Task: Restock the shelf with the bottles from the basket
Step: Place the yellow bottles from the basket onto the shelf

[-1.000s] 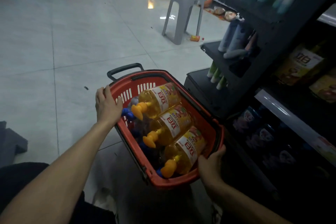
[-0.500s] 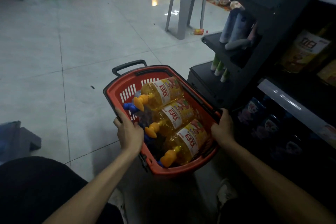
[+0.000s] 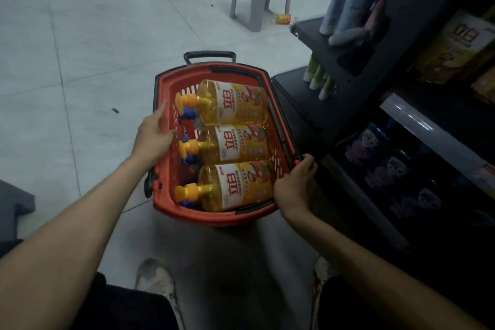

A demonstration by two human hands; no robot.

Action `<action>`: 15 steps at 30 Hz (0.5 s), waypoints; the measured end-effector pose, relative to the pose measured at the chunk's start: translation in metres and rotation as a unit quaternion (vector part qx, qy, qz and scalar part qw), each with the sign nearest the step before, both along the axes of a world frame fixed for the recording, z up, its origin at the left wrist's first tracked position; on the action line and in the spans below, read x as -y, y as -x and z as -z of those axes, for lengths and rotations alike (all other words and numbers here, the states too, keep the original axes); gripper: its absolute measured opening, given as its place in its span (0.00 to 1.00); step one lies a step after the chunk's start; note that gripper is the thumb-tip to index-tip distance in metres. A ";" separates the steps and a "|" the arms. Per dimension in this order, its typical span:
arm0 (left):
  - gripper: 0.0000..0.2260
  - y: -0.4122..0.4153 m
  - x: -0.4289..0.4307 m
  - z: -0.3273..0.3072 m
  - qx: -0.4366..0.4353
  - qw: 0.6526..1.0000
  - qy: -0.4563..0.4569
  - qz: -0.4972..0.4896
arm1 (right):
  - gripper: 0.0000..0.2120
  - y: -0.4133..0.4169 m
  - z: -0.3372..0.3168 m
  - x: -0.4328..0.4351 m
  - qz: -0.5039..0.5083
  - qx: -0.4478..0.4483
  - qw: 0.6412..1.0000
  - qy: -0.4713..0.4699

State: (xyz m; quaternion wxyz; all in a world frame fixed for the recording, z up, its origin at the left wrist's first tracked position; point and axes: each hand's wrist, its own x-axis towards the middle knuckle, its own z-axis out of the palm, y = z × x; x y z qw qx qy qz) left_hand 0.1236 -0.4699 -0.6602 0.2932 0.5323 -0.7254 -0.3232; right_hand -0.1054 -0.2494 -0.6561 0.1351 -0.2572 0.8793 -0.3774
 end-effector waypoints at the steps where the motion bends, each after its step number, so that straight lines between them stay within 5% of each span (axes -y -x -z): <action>1: 0.33 -0.002 0.002 -0.007 0.006 1.000 0.001 0.004 | 0.29 -0.009 -0.001 0.005 -0.002 0.000 1.000 -0.003; 10: 0.18 -0.004 -0.012 -0.022 0.193 0.978 0.075 -0.039 | 0.36 -0.014 -0.014 0.012 -0.050 0.023 0.996 -0.074; 15: 0.18 -0.015 -0.036 -0.049 0.394 0.914 0.100 -0.007 | 0.45 0.019 -0.047 -0.001 -0.180 0.032 0.968 -0.174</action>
